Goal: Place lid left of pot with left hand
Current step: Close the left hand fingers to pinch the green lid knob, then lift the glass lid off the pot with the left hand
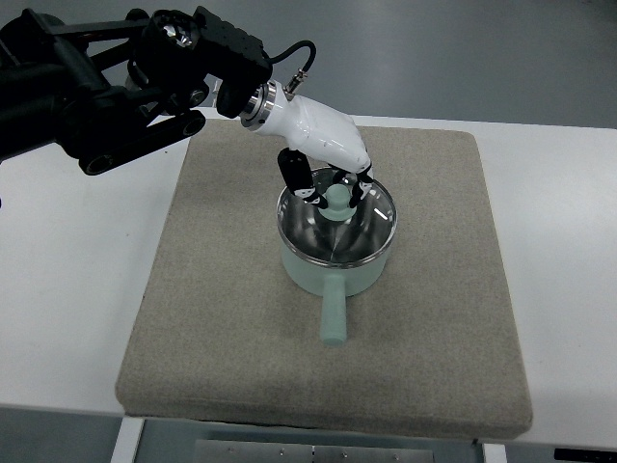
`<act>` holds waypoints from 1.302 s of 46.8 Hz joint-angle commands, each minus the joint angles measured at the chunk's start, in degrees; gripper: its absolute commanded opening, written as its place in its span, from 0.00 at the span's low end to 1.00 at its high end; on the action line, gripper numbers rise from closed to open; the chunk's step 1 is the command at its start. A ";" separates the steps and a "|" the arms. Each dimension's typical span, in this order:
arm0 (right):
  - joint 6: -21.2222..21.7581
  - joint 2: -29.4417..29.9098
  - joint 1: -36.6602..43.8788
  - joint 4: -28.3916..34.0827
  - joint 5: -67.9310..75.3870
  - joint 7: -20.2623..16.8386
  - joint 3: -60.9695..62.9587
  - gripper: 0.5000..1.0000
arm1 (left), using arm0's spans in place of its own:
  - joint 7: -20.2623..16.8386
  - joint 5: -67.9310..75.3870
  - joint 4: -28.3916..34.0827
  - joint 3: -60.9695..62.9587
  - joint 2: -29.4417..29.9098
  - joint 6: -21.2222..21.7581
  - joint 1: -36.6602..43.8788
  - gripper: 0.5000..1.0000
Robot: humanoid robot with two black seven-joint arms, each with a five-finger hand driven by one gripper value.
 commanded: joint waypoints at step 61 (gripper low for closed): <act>-0.07 0.00 0.00 0.00 0.00 -0.01 0.00 0.85 | 0.01 -0.62 0.08 -2.41 2.40 -0.01 -1.32 0.00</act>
